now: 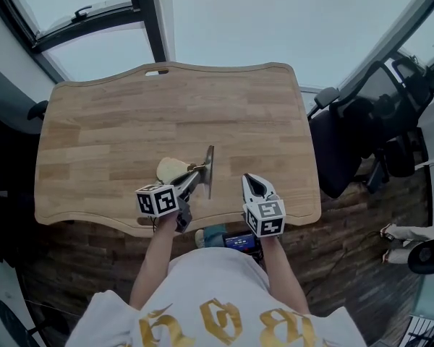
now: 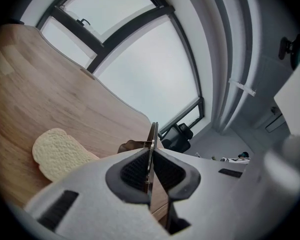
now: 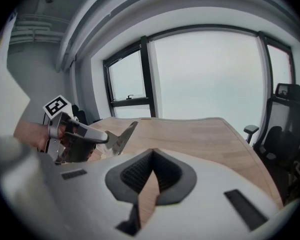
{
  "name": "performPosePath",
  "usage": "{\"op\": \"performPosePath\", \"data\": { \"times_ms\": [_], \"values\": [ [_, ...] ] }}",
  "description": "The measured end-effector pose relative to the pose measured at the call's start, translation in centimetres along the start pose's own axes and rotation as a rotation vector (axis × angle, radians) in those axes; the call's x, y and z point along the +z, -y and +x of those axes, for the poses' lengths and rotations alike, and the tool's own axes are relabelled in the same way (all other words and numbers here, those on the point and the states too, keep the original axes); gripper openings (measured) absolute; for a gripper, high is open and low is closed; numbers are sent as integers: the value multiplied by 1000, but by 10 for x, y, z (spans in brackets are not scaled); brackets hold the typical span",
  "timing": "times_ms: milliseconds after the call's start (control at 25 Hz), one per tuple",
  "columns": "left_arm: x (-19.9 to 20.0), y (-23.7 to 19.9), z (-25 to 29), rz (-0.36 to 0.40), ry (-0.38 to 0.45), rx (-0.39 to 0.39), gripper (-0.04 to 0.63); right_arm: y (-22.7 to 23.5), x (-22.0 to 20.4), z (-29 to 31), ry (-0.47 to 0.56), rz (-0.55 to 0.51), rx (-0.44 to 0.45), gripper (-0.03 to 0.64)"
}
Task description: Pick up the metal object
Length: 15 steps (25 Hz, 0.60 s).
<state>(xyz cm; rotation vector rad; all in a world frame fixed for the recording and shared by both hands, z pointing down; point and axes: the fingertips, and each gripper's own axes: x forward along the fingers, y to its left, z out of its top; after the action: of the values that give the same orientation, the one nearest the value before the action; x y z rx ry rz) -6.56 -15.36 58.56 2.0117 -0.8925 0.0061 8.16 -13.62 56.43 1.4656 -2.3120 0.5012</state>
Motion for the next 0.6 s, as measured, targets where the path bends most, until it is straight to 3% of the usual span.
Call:
{"op": "performPosePath", "data": {
  "times_ms": [600],
  "values": [
    [23,54,-40,34,139,-76,40,-25,23,-27,104,-39,4,11]
  ]
}}
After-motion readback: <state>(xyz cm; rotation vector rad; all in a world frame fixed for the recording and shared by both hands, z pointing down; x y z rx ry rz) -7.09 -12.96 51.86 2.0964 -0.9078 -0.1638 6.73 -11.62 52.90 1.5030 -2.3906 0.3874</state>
